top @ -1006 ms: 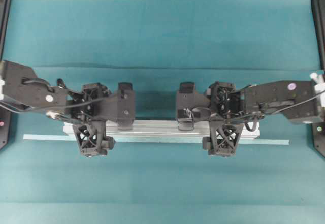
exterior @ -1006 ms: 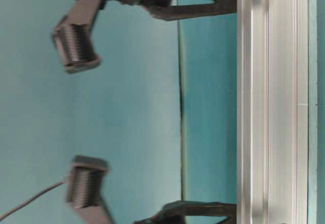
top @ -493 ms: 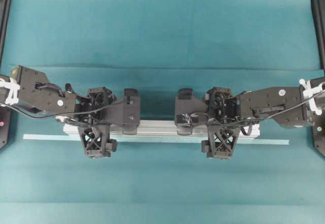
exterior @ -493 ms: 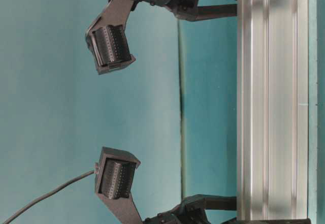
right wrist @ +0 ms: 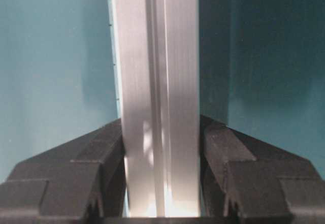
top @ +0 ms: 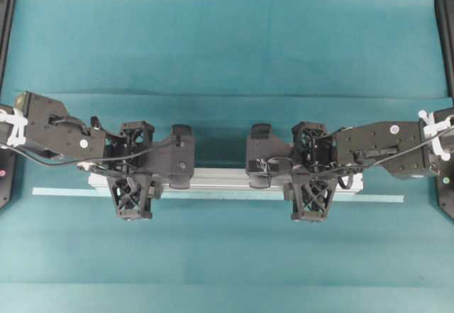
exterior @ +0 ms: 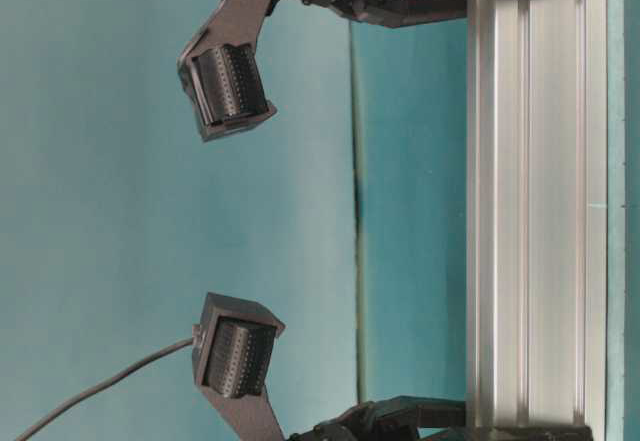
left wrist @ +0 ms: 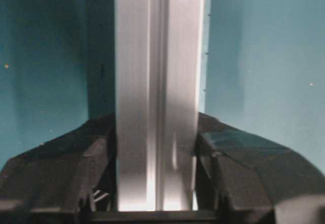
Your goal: Lift the metal rail with both hands.
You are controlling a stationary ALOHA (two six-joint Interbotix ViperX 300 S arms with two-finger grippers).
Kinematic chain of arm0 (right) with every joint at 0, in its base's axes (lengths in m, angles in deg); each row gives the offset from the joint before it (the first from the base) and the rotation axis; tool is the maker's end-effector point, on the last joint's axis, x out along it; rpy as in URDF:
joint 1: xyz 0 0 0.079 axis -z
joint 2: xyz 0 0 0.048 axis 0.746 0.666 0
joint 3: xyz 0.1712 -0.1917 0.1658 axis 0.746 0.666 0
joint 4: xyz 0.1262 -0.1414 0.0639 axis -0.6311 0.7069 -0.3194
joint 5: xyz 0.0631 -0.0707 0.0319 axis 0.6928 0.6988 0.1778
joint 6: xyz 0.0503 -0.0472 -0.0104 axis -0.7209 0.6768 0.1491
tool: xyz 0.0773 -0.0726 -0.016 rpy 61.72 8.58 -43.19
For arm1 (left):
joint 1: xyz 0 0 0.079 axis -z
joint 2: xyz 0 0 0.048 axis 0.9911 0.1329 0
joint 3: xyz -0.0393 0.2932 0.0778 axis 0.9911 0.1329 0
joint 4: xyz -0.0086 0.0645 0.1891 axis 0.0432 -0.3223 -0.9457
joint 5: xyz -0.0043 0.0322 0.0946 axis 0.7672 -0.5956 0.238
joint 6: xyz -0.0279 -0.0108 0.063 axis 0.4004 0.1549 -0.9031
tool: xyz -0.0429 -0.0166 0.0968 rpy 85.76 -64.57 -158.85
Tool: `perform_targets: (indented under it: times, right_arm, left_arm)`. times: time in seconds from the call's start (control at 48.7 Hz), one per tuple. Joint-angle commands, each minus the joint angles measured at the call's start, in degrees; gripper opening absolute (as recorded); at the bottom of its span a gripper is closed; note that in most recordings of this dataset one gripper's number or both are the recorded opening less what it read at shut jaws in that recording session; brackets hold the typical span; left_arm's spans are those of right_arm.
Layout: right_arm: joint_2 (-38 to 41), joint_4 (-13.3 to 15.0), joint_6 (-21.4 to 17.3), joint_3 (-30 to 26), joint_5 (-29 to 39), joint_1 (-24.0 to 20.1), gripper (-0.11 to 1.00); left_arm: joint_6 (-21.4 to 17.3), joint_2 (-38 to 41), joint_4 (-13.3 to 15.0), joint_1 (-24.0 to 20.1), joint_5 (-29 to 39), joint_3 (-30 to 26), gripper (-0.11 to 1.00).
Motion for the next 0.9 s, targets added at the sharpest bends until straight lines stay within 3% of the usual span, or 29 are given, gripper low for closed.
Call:
perform_targets:
  times: [0.0,0.575,0.883]
  right_arm:
    - [0.35,-0.26,-0.09,-0.18,0.09,-0.26,0.39]
    - [-0.18,-0.26,0.0,-0.35,0.26,0.18,0.39]
    - [-4.13,-0.26,-0.09,-2.02,6.68,0.62,0.39]
  left_arm:
    - [0.26,-0.62,-0.09,0.18,0.0,-0.53,0.36]
    - [0.79,-1.14,-0.09,0.0,0.26,-0.62,0.36]
    - [0.7,-5.8,-0.09,0.0,4.31,-1.67,0.36]
